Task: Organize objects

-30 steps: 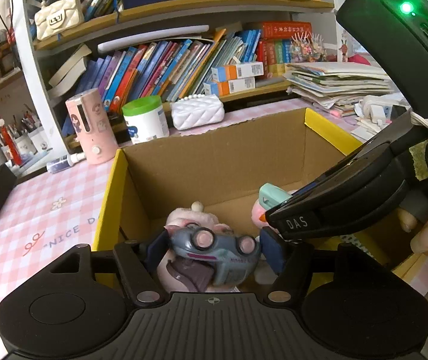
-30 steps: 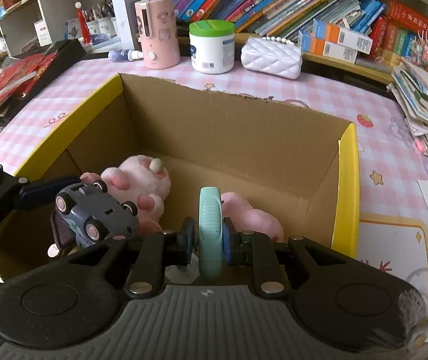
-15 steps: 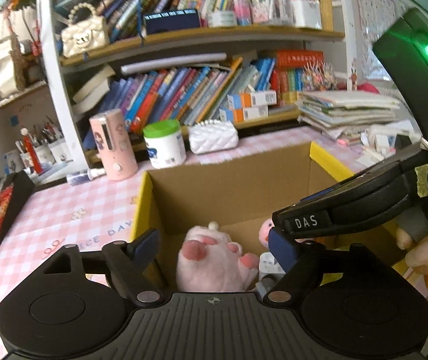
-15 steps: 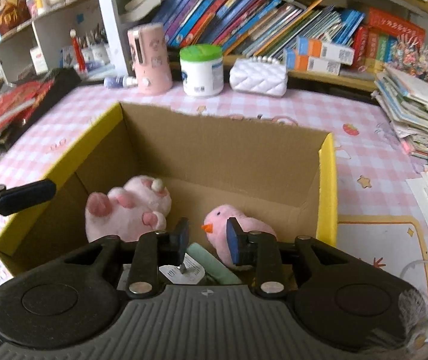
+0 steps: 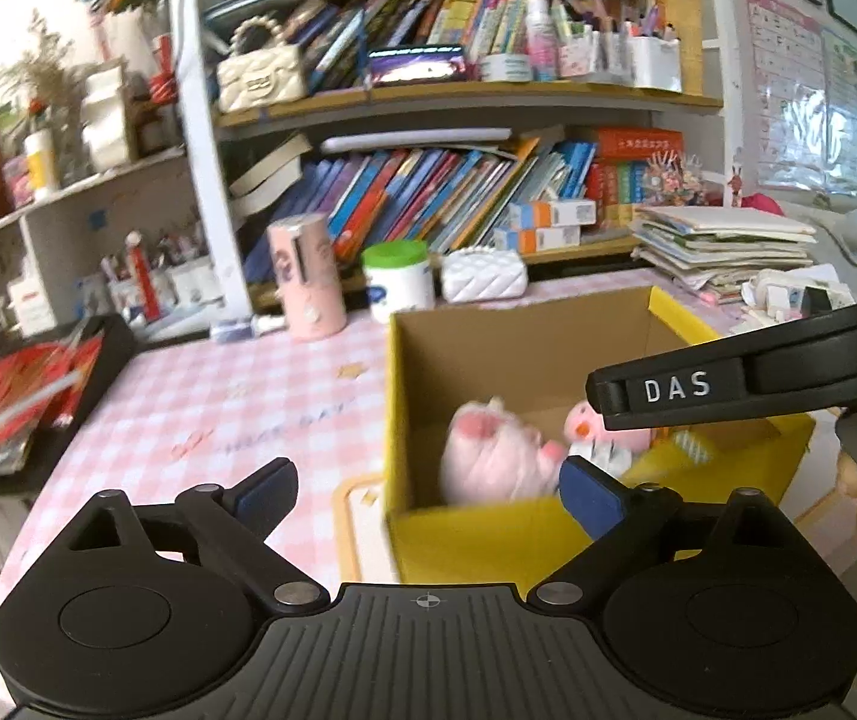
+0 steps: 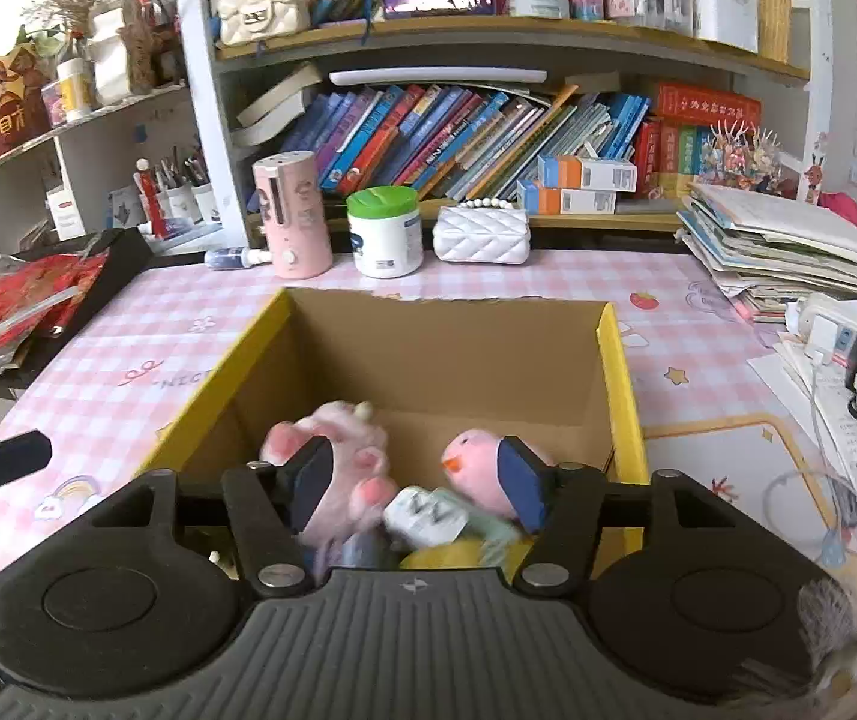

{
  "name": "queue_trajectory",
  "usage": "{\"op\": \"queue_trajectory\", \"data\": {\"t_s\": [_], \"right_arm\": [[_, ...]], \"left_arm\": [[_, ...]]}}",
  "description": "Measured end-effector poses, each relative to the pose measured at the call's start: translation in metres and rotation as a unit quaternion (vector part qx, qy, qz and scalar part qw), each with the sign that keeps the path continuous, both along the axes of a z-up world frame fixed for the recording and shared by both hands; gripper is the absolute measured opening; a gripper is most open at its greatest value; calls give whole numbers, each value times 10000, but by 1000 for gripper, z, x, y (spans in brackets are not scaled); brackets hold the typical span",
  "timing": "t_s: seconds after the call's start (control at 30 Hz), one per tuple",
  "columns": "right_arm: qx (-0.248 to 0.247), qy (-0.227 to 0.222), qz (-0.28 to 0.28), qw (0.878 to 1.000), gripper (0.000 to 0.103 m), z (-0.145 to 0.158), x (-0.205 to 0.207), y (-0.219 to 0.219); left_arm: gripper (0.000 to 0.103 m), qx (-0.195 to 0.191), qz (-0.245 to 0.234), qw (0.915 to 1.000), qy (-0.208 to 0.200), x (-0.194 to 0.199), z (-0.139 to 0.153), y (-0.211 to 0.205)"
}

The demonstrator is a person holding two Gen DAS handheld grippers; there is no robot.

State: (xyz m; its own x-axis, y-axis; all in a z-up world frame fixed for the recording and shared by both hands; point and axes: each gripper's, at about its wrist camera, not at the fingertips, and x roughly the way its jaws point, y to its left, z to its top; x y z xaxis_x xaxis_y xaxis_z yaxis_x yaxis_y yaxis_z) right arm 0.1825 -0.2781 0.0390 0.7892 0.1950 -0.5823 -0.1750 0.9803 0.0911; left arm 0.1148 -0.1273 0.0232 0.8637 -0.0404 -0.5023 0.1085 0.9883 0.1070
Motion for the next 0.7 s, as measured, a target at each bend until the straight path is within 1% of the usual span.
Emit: {"op": "queue_trajectory", "data": {"t_s": [0.1, 0.2, 0.27, 0.4, 0.5, 0.7], "right_arm": [[-52, -87, -93, 9999, 80, -1, -23, 13], [-138, -101, -137, 9998, 87, -6, -45, 27], [-172, -70, -122, 9998, 91, -9, -58, 34], [-147, -8, -211, 9997, 96, -14, -81, 46], [-176, -34, -231, 9996, 99, -16, -100, 57], [-333, -129, -239, 9991, 103, -19, -129, 77]], "left_arm": [[96, 2, 154, 9999, 60, -16, -1, 13], [98, -118, 298, 9994, 124, -32, -2, 27], [99, -184, 365, 9990, 156, -42, -3, 34], [99, -198, 432, 9985, 258, -60, -5, 47], [99, -240, 457, 9981, 337, -73, -8, 55], [100, -205, 385, 9980, 447, -96, -11, 64]]}}
